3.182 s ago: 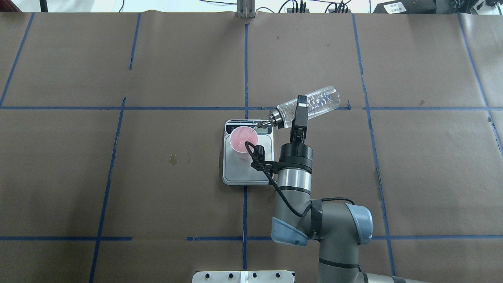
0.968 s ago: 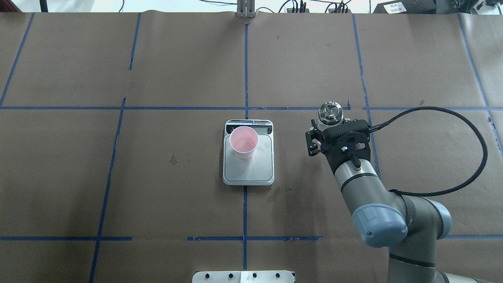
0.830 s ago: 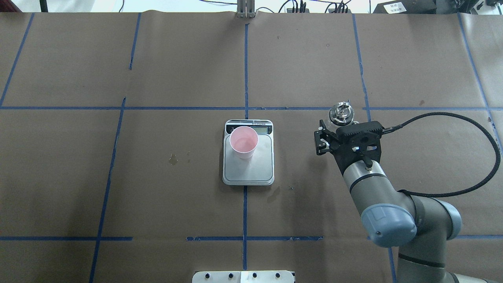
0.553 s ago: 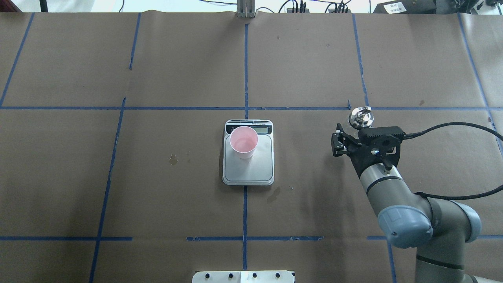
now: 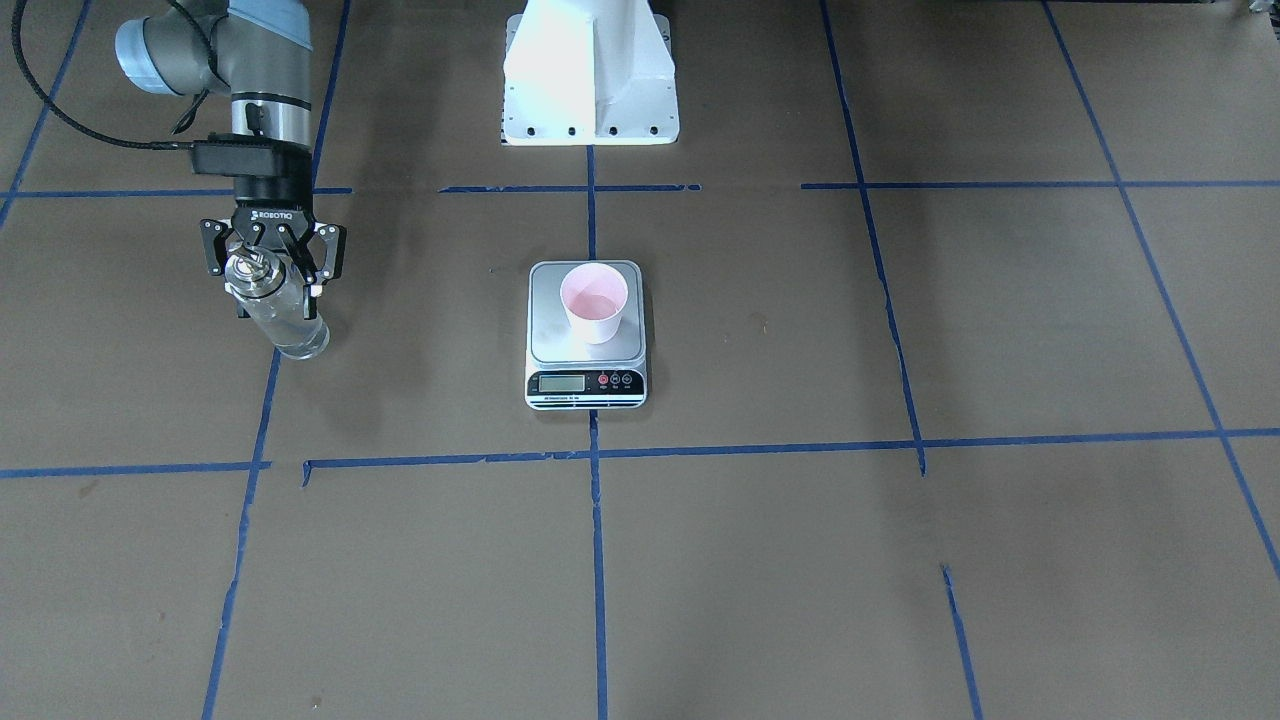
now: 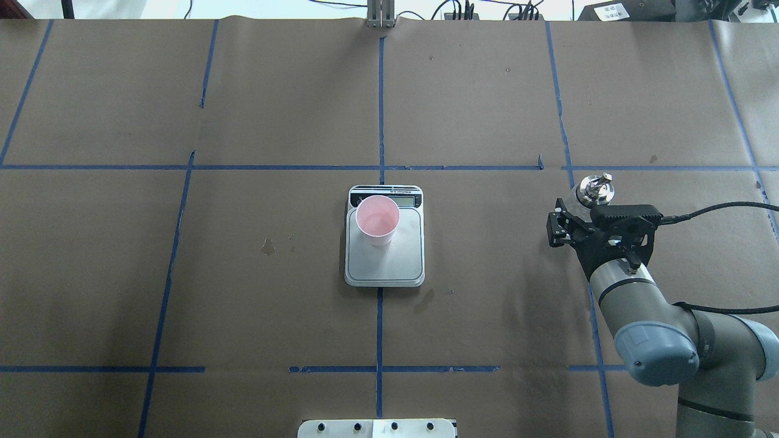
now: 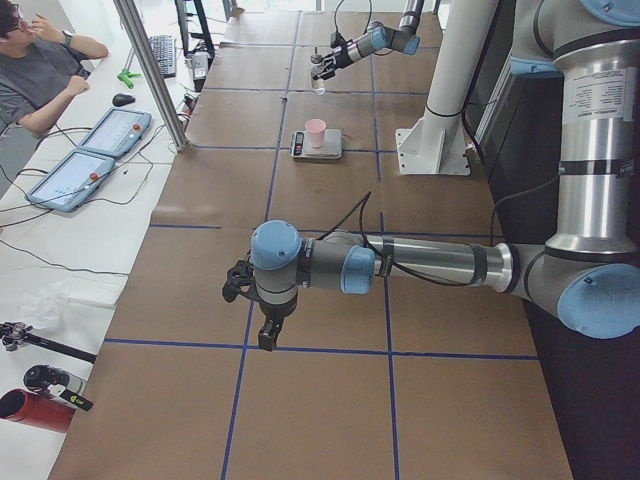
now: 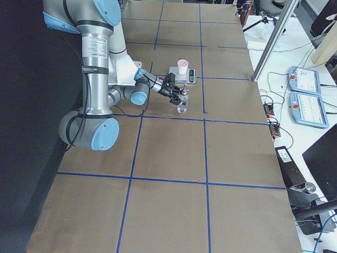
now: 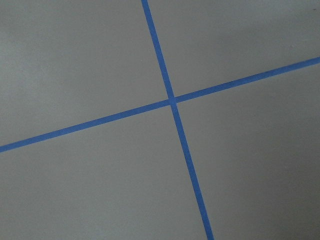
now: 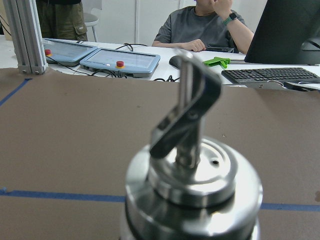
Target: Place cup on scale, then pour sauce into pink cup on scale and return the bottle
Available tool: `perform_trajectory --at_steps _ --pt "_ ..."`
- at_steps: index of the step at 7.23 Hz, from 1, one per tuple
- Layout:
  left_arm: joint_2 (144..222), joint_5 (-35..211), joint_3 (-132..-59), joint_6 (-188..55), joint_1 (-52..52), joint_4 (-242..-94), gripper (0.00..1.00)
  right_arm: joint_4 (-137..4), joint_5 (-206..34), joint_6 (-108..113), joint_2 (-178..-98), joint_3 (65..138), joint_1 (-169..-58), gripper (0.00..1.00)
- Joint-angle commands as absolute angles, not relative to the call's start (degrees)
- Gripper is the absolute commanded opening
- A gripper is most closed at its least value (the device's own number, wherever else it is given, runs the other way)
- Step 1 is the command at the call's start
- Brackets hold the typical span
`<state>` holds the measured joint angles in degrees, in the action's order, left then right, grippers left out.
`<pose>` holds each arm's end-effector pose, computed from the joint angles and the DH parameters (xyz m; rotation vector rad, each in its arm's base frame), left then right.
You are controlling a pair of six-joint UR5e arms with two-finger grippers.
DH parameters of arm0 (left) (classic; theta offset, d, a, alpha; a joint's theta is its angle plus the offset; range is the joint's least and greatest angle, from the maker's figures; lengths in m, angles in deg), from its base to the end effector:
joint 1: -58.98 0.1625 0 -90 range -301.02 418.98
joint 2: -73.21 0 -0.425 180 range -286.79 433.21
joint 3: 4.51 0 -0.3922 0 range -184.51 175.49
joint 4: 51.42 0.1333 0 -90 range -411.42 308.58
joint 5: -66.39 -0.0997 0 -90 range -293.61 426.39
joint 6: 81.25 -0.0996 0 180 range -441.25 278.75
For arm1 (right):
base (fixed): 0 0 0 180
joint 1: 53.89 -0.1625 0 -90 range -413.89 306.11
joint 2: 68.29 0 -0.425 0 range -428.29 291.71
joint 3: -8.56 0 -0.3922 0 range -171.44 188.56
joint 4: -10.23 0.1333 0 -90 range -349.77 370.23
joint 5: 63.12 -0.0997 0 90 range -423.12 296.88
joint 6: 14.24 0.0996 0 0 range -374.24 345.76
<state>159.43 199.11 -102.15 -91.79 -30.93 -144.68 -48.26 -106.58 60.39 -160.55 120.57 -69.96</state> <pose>-0.0650 -0.4714 0.6204 0.1862 0.7323 0.2230 -0.3930 -0.3272 0.4197 0.9568 -0.6074 0.3737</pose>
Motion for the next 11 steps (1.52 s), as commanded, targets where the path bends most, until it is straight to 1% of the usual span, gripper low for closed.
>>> perform_trajectory --at_steps 1,11 --pt "159.5 199.1 -102.0 -91.8 -30.9 -144.8 1.0 -48.3 -107.4 61.3 -160.7 120.3 -69.9 0.0" --pt "159.6 199.1 -101.7 -91.8 -30.9 -144.8 1.0 -48.1 -107.8 63.6 -160.7 118.2 -69.8 0.0"
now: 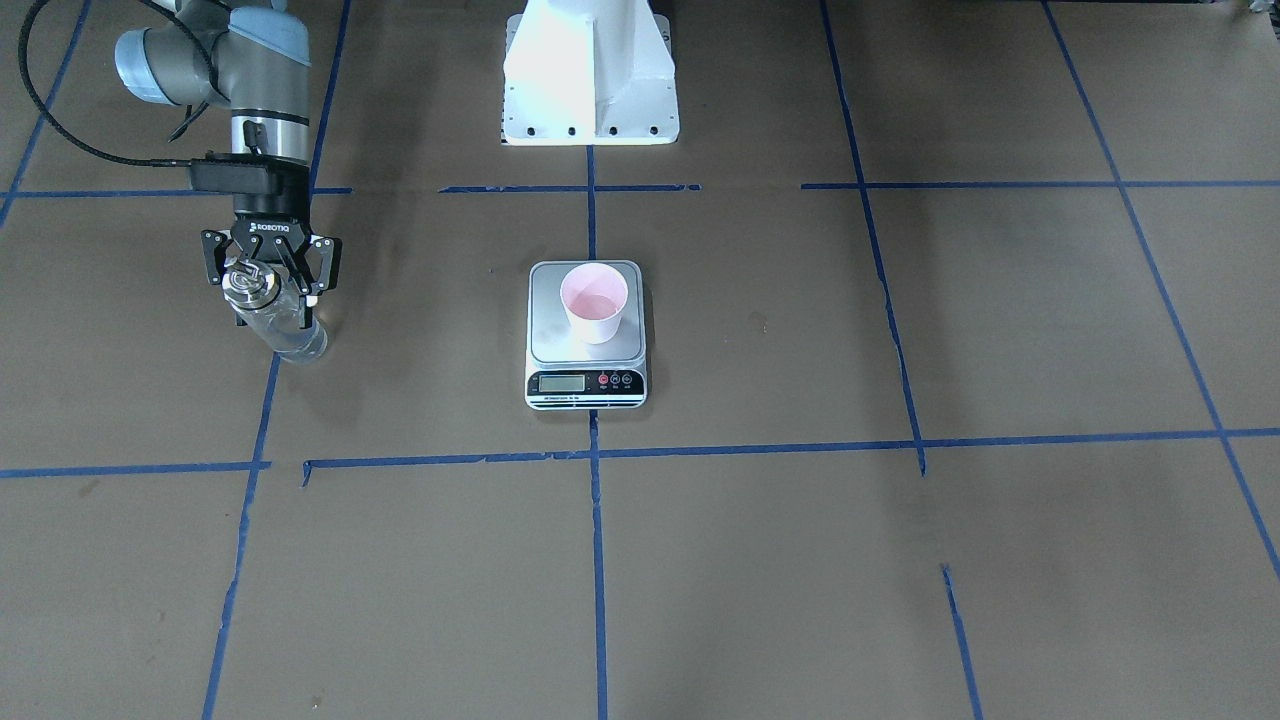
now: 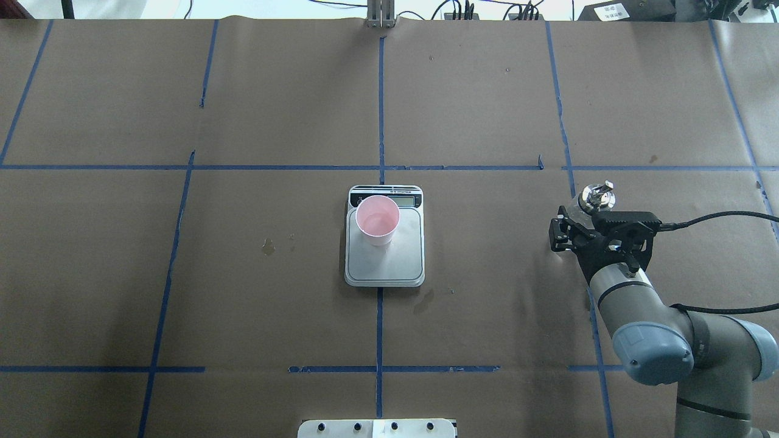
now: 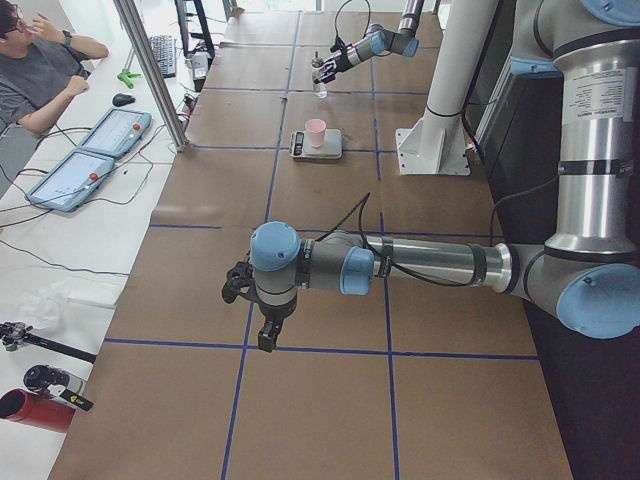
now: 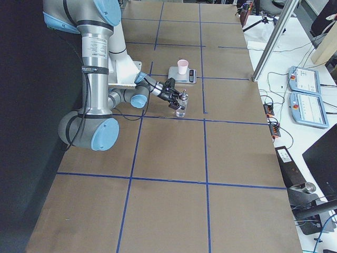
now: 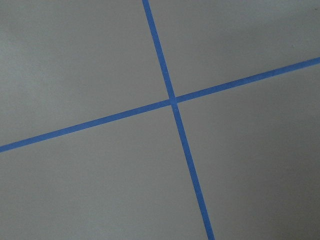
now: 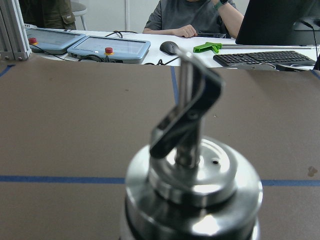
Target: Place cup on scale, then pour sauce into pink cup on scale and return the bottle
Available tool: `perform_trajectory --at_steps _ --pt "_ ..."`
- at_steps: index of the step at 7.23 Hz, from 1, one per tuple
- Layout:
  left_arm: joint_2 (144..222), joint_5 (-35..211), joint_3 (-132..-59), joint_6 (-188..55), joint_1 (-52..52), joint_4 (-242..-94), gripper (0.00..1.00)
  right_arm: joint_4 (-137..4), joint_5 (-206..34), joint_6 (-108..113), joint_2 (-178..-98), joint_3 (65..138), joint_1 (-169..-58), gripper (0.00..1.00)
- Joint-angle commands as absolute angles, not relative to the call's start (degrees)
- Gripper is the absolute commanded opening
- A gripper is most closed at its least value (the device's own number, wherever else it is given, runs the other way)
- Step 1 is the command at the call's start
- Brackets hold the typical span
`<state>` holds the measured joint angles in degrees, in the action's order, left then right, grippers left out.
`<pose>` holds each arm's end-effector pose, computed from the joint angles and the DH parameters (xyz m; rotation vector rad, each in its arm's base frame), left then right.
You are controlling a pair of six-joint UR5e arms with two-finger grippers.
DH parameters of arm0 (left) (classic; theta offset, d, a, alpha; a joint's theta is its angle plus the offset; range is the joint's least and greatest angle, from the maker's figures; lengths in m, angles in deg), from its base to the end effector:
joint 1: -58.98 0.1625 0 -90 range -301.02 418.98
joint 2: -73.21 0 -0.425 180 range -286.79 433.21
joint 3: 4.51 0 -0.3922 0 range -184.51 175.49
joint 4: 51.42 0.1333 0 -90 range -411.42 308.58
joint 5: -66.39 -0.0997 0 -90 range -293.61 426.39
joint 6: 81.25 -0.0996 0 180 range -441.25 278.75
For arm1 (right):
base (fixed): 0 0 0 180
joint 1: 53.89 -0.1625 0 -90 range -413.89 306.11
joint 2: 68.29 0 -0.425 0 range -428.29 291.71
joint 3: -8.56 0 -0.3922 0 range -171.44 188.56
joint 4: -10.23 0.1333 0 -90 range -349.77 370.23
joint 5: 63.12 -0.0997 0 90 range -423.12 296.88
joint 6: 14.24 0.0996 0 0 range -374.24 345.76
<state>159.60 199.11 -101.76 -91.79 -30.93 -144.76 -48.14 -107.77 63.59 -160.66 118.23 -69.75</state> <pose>-0.0650 -0.4726 0.6223 0.1838 0.7325 0.2221 -0.4013 -0.3262 0.4413 0.9172 -0.6054 0.3953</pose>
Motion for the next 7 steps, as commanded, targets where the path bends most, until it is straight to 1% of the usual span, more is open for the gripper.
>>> perform_trajectory --at_steps 1,2,3,5,6,7 --pt "159.6 199.1 -101.5 -91.8 -30.9 -144.8 1.0 -48.1 -107.8 63.6 -160.7 118.2 -69.8 0.0" --pt "159.5 199.2 -101.5 -91.8 -30.9 -144.8 1.0 -48.1 -107.8 63.6 -160.7 118.2 -69.8 0.0" --pt "159.5 199.2 -101.5 -91.8 -30.9 -144.8 1.0 -48.1 -107.8 63.6 -160.7 118.2 -69.8 0.03" --pt "159.5 199.2 -101.5 -91.8 -30.9 -144.8 1.0 -48.1 -107.8 63.5 -160.7 118.2 -69.8 0.28" --pt "159.5 199.1 -101.5 -91.8 -30.9 -144.8 1.0 -48.1 -107.8 63.6 -160.7 118.2 -69.8 0.4" --pt "159.5 199.1 -101.5 -91.8 -30.9 -144.8 1.0 -48.1 -107.8 63.5 -160.7 118.2 -69.8 0.56"
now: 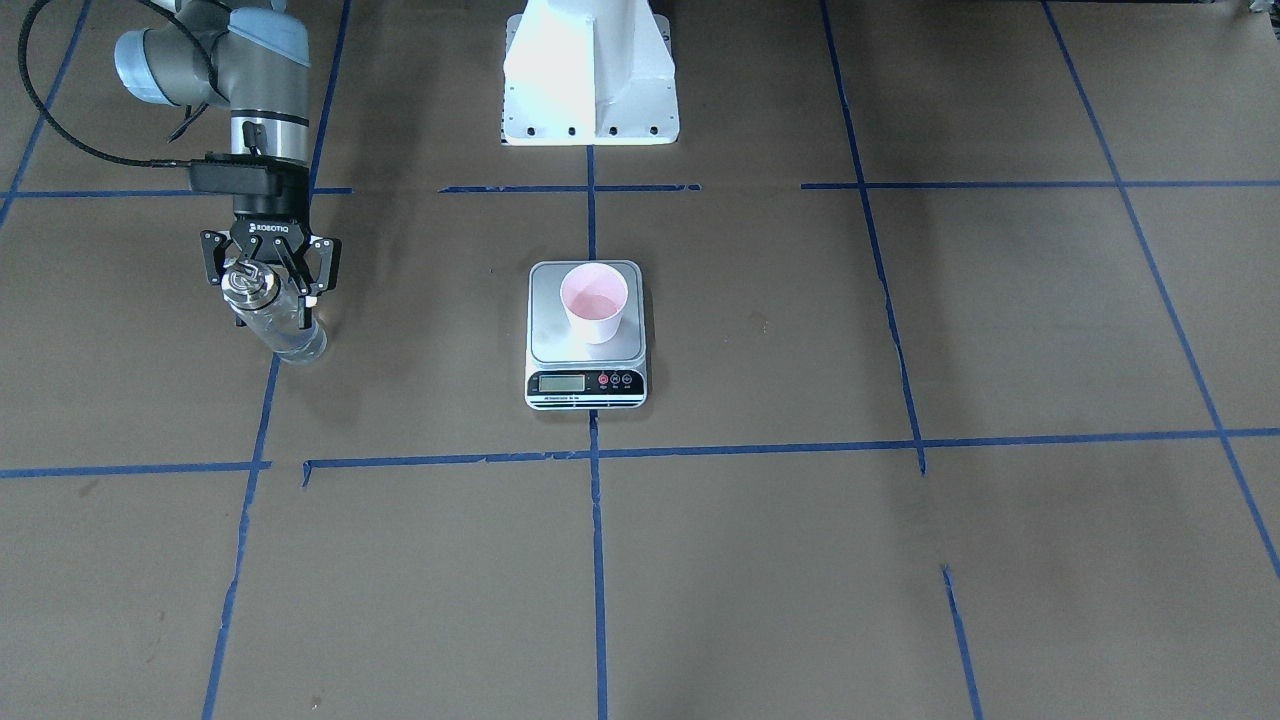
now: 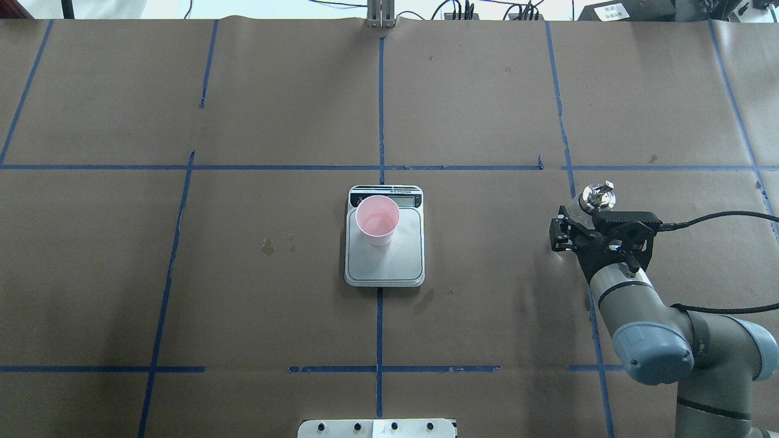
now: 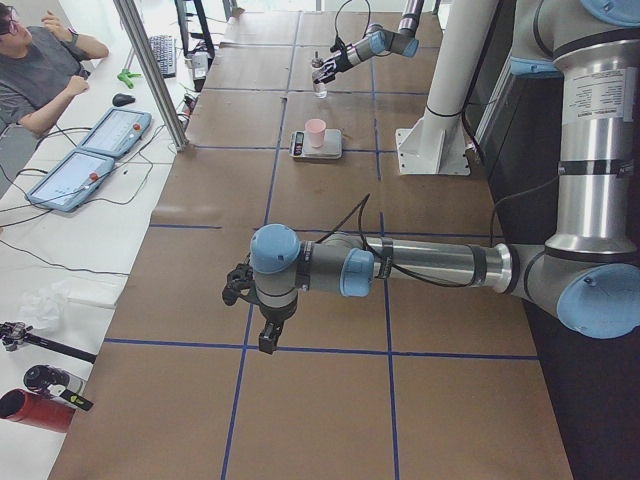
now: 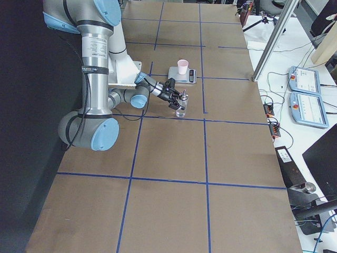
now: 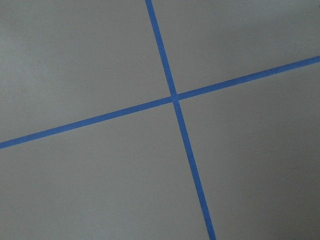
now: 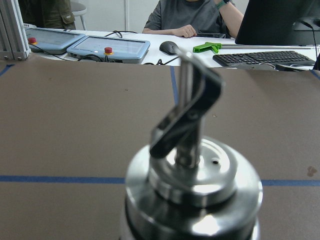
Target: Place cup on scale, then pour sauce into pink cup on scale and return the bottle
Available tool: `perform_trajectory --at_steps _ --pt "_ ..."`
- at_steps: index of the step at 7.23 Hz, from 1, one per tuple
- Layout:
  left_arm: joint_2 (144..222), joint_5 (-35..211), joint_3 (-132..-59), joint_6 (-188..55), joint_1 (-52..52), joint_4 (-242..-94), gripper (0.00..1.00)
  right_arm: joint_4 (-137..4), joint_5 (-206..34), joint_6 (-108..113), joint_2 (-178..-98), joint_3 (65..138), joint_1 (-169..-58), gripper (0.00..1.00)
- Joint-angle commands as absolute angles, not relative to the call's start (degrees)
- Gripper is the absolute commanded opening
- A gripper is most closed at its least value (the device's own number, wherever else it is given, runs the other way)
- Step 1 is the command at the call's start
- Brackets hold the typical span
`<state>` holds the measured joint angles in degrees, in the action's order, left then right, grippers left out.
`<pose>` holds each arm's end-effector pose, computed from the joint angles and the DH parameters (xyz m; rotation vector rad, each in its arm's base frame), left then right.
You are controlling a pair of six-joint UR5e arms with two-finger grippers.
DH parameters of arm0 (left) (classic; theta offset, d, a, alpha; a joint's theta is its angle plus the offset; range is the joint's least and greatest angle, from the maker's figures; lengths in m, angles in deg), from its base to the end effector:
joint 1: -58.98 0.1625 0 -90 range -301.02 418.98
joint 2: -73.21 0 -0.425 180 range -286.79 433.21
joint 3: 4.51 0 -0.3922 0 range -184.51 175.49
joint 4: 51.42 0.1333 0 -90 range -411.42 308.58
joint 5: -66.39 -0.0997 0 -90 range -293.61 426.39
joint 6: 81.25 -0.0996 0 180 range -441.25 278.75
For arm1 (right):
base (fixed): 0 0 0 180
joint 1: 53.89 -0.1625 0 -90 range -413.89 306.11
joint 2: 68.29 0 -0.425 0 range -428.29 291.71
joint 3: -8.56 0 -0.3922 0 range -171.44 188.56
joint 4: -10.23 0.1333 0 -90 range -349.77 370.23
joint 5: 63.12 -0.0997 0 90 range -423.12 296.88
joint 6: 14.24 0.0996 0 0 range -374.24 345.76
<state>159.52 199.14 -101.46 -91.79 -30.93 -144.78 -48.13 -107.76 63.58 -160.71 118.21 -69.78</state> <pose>-0.0650 -0.4718 0.6255 0.1779 0.7337 0.2198 -0.4009 -0.3264 0.4419 0.9175 -0.6040 0.3953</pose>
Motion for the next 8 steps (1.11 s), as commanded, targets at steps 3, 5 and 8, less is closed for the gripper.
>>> perform_trajectory --at_steps 3,5,8 --pt "159.5 199.1 -101.5 -91.8 -30.9 -144.9 1.0 -48.1 -107.8 63.5 -160.7 118.2 -69.8 0.79" --pt "159.4 199.1 -101.5 -91.8 -30.9 -144.9 1.0 -48.1 -107.8 63.3 -160.7 118.2 -69.8 0.97" --pt "159.4 199.1 -101.5 -91.9 -30.9 -144.9 1.0 -48.1 -107.8 63.1 -160.7 118.2 -69.8 0.99"
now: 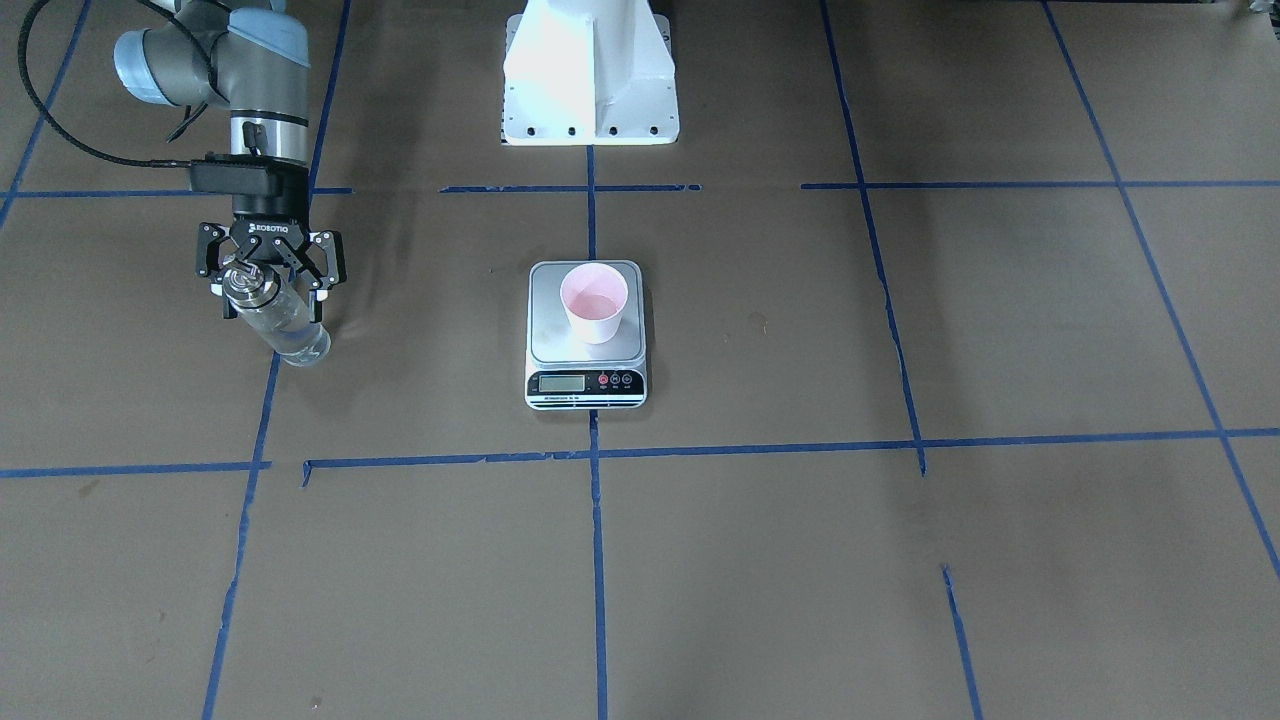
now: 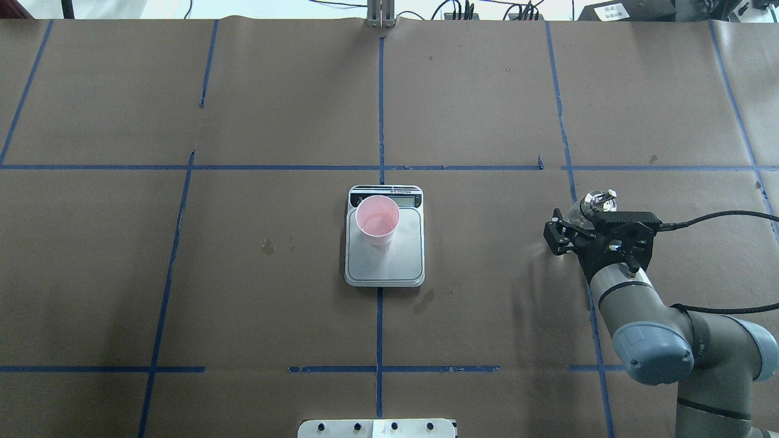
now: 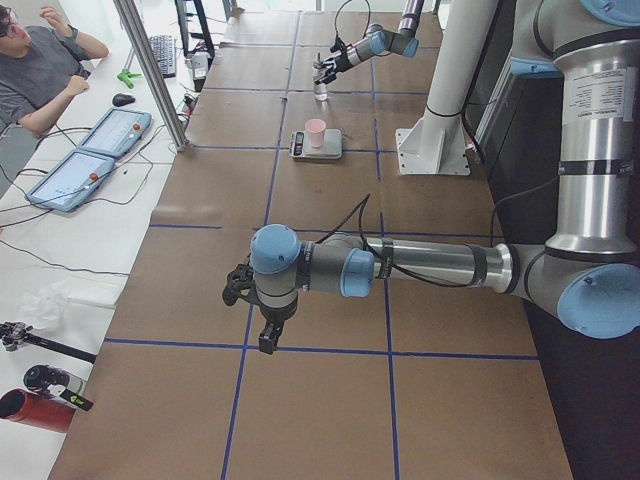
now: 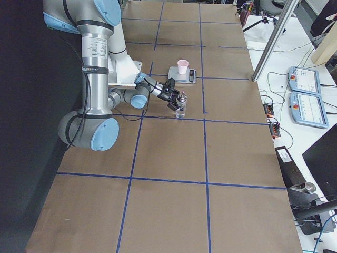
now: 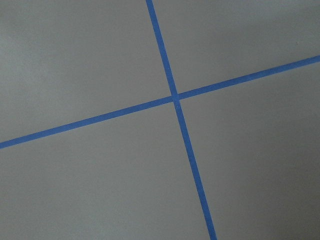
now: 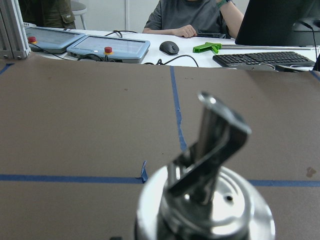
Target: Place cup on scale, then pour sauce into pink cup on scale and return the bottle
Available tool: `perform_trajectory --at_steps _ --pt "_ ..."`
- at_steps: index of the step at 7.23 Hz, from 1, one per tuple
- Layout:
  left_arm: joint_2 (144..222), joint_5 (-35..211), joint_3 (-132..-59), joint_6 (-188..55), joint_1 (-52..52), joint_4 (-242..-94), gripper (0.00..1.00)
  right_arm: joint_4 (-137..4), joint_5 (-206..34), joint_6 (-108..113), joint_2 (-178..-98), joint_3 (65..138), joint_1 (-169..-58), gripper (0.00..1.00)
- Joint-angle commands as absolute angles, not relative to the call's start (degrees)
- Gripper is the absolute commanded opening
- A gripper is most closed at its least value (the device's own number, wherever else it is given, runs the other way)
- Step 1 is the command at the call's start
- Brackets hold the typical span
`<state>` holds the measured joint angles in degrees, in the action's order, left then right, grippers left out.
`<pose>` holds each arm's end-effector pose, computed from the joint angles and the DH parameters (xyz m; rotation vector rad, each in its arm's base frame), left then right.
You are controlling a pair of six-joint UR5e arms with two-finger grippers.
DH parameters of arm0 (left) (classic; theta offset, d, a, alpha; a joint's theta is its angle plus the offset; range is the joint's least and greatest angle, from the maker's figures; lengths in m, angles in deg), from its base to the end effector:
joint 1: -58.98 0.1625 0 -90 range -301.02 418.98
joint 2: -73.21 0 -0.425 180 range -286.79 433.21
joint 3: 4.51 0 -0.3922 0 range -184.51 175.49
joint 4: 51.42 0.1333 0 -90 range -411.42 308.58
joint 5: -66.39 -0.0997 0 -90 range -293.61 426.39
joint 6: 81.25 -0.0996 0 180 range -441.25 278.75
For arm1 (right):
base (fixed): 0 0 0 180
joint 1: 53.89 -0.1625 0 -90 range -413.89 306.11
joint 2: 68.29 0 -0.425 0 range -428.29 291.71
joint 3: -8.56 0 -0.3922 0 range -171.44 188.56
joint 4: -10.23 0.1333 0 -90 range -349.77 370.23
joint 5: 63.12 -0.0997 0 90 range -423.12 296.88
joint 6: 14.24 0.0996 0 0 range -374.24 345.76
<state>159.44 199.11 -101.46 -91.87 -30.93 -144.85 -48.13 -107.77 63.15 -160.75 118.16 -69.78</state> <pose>-0.0650 -0.4712 0.6260 0.1782 0.7330 0.2210 -0.4008 -0.3264 0.4427 0.9192 -0.5990 0.3879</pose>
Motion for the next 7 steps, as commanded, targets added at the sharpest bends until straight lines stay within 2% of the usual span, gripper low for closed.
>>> perform_trajectory --at_steps 1,7 --pt "159.4 199.1 -101.5 -91.9 -30.9 -144.9 1.0 -48.1 -107.8 63.0 -160.7 118.2 -69.8 1.0" --pt "159.4 199.2 -101.5 -91.9 -30.9 -144.9 1.0 -48.0 -107.2 63.6 -162.8 118.4 -66.7 1.0"
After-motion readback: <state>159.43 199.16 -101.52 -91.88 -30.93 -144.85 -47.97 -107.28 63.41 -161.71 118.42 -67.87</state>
